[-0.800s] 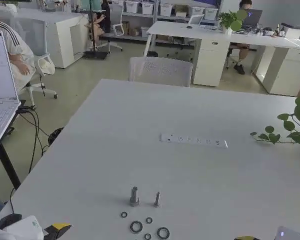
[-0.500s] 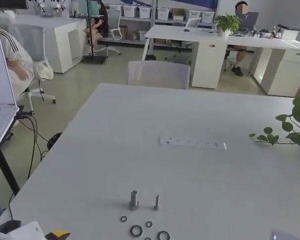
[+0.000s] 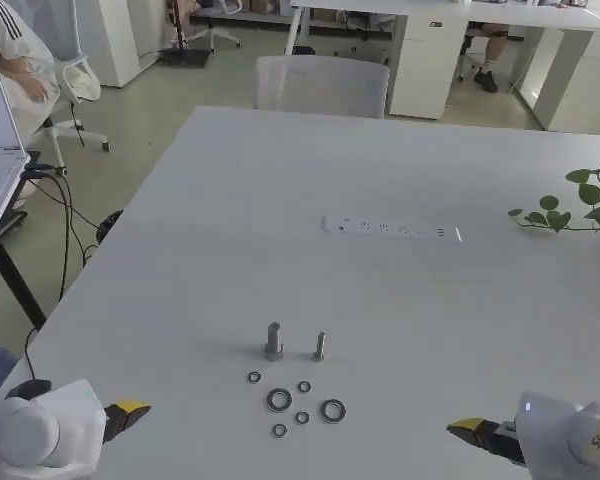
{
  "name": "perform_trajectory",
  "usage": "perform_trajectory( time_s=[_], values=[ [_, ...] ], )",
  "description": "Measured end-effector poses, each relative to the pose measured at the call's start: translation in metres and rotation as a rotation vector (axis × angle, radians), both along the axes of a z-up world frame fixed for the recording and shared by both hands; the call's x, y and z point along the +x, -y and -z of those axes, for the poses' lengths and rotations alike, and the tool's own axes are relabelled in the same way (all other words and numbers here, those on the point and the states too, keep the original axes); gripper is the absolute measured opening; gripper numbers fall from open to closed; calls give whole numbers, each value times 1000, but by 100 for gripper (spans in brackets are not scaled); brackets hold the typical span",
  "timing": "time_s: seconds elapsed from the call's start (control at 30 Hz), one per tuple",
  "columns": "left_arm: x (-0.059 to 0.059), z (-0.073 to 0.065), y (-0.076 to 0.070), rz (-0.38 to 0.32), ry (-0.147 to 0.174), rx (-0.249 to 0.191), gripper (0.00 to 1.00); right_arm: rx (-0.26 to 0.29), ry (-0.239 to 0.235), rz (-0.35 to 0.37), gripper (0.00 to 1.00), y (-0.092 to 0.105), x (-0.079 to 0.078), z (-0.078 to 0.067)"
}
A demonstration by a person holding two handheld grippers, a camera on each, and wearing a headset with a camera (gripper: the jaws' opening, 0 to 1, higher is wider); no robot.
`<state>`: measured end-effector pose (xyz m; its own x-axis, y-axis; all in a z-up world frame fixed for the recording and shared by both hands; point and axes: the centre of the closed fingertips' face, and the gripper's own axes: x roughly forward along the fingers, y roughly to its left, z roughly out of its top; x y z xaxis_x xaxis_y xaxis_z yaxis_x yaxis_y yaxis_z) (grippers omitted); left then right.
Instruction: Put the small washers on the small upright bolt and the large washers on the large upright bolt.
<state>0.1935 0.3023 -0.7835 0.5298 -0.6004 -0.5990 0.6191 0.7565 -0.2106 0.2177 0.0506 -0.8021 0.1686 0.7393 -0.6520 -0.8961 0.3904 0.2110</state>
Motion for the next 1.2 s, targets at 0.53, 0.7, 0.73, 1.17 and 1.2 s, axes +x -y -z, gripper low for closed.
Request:
perform_trajectory(
  time_s=[0.53, 0.7, 0.73, 1.17, 1.2],
  values=[
    [22, -15, 3, 23, 61, 45, 99, 1, -4, 41, 89, 9, 23, -8],
    [28, -17, 2, 16, 62, 44, 99, -15, 11, 51, 88, 7, 32, -12],
    [28, -16, 2, 15, 61, 46, 99, -15, 16, 53, 88, 6, 34, -13],
    [33, -10, -12, -21, 29, 61, 99, -67, 27, 2, 84, -16, 67, -24],
    [33, -10, -14, -26, 27, 59, 99, -68, 26, -6, 84, -18, 67, -24]
  ],
)
